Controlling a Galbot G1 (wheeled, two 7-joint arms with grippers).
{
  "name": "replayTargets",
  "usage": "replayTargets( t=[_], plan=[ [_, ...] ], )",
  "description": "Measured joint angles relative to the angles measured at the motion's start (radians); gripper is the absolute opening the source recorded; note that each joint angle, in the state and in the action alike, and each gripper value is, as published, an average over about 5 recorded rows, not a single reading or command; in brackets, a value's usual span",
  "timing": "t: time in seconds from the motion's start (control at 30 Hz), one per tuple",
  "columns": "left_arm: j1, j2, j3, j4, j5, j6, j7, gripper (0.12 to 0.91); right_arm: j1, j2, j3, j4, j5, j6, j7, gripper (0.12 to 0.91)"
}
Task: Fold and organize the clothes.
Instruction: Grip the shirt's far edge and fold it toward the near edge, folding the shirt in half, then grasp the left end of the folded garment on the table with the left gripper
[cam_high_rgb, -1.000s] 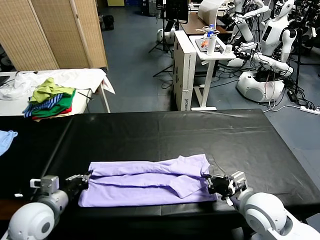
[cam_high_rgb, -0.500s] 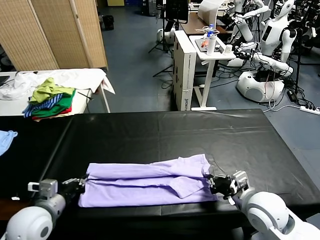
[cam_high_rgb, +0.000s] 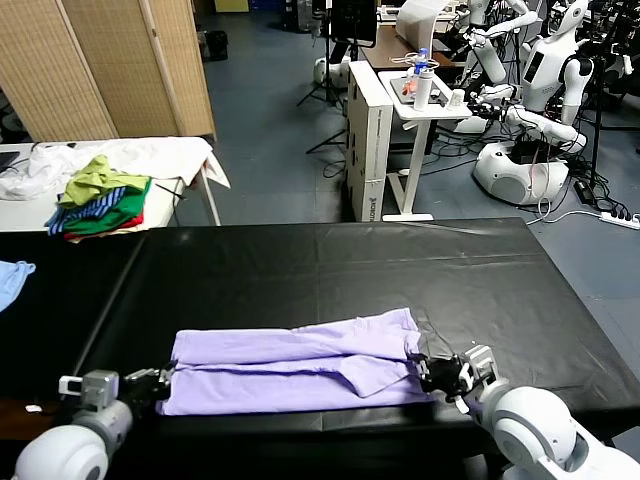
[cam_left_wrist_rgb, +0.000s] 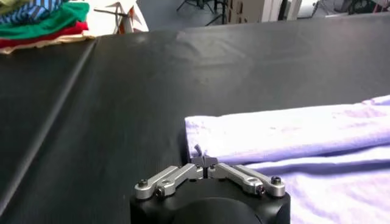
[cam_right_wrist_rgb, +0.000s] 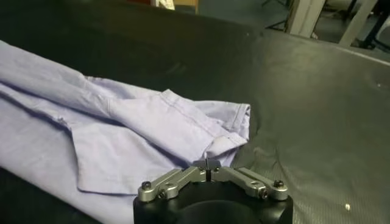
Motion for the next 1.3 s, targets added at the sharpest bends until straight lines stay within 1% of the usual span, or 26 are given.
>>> replayTargets(
  t=[0.23, 0.27, 0.3, 0.33, 0.37, 0.4, 0.43, 0.47, 0.5, 0.53, 0.57, 0.6, 0.67, 0.7, 0.73, 0.77, 0.8, 0.87, 1.1, 1.3],
  plan=[
    [0.004, -0.005, -0.001, -0.006, 0.007, 0.009, -0.007, 0.146, -0.01, -0.01, 0.012, 0.016, 0.007, -0.012, 0.006, 0.143],
    [0.005, -0.006, -0.002, -0.009, 0.01, 0.01, -0.008, 0.15, -0.012, -0.012, 0.016, 0.019, 0.011, -0.014, 0.008, 0.158],
    [0.006, -0.007, -0.003, -0.012, 0.012, 0.012, -0.009, 0.154, -0.016, -0.014, 0.02, 0.024, 0.015, -0.016, 0.01, 0.192],
    [0.008, -0.009, -0.004, -0.016, 0.015, 0.014, -0.011, 0.176, -0.02, -0.017, 0.025, 0.029, 0.021, -0.019, 0.013, 0.226],
    [0.011, -0.011, -0.006, -0.02, 0.017, 0.016, -0.012, 0.216, -0.025, -0.021, 0.032, 0.035, 0.028, -0.021, 0.015, 0.278],
    [0.014, -0.013, -0.009, -0.024, 0.02, 0.018, -0.014, 0.256, -0.03, -0.025, 0.039, 0.043, 0.036, -0.023, 0.018, 0.349],
    [0.018, -0.015, -0.013, -0.029, 0.023, 0.021, -0.015, 0.311, -0.036, -0.029, 0.047, 0.052, 0.044, -0.025, 0.021, 0.406],
    [0.022, -0.018, -0.017, -0.033, 0.026, 0.024, -0.016, 0.384, -0.043, -0.033, 0.057, 0.062, 0.052, -0.026, 0.024, 0.462],
    [0.026, -0.022, -0.022, -0.037, 0.029, 0.027, -0.016, 0.441, -0.05, -0.036, 0.067, 0.071, 0.061, -0.027, 0.027, 0.538],
    [0.031, -0.025, -0.027, -0.041, 0.031, 0.03, -0.016, 0.498, -0.056, -0.038, 0.078, 0.08, 0.068, -0.028, 0.029, 0.595],
    [0.036, -0.028, -0.032, -0.045, 0.033, 0.033, -0.016, 0.574, -0.06, -0.039, 0.089, 0.087, 0.075, -0.026, 0.032, 0.652],
    [0.039, -0.031, -0.036, -0.049, 0.033, 0.034, -0.016, 0.631, -0.062, -0.039, 0.099, 0.091, 0.081, -0.023, 0.034, 0.724],
    [0.04, -0.036, -0.045, -0.056, 0.025, 0.03, -0.016, 0.756, -0.059, -0.033, 0.111, 0.092, 0.087, -0.009, 0.04, 0.818],
    [0.036, -0.038, -0.048, -0.058, 0.015, 0.024, -0.017, 0.805, -0.052, -0.027, 0.114, 0.088, 0.089, 0.002, 0.043, 0.86],
    [0.031, -0.04, -0.05, -0.059, 0.003, 0.017, -0.018, 0.839, -0.044, -0.02, 0.113, 0.08, 0.089, 0.015, 0.048, 0.883],
    [0.023, -0.041, -0.051, -0.058, -0.01, 0.007, -0.02, 0.875, -0.033, -0.01, 0.111, 0.068, 0.089, 0.028, 0.052, 0.892],
    [0.013, -0.042, -0.051, -0.055, -0.022, -0.003, -0.021, 0.891, -0.019, 0.001, 0.107, 0.054, 0.088, 0.04, 0.056, 0.901],
    [-0.012, -0.045, -0.047, -0.044, -0.04, -0.018, -0.022, 0.903, 0.013, 0.029, 0.093, 0.018, 0.084, 0.057, 0.065, 0.905],
    [-0.12, -0.057, -0.007, 0.03, -0.088, -0.042, -0.024, 0.907, 0.146, 0.143, 0.034, -0.12, 0.053, 0.06, 0.088, 0.907],
    [-0.198, -0.068, 0.03, 0.105, -0.106, -0.05, -0.025, 0.907, 0.217, 0.21, -0.002, -0.207, 0.034, 0.056, 0.09, 0.907]
  ],
)
